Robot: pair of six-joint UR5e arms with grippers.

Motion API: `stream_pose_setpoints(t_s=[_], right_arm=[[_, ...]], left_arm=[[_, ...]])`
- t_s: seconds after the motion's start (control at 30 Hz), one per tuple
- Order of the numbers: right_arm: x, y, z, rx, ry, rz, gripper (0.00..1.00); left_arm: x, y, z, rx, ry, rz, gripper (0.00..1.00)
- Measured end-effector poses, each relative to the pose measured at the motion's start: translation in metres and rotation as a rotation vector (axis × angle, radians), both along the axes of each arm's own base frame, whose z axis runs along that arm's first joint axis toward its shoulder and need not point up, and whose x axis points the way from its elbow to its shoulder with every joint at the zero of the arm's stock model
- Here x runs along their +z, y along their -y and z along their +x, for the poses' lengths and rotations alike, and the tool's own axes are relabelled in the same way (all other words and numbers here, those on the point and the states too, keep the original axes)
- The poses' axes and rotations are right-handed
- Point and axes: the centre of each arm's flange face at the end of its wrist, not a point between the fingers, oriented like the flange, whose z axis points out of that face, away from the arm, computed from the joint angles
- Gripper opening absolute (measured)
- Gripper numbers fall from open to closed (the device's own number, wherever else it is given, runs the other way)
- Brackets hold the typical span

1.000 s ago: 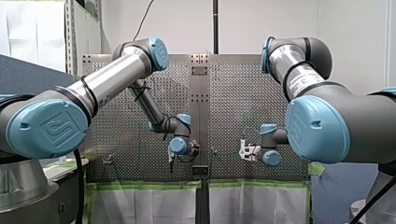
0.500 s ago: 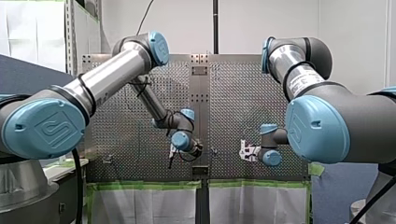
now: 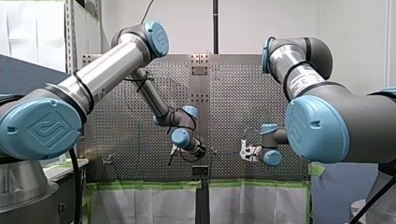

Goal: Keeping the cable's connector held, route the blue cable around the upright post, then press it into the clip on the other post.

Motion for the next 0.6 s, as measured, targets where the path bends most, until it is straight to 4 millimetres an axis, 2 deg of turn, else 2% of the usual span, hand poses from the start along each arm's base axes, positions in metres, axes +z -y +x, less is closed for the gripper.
stream_pose_setpoints(t_s=[0.23,0.6], right_arm=[[0.0,0.0,0.0,-0.001,0.007,0.006,0.0],[0.0,0.0,0.0,0.003,0.011,0.008,0.0]], left_arm=[[-0.002,0.01,-0.013,-0.029,0.0,-0.004,1.0],[0.0,0.023,-0.019,-0.036,0.016,-0.058,1.0]])
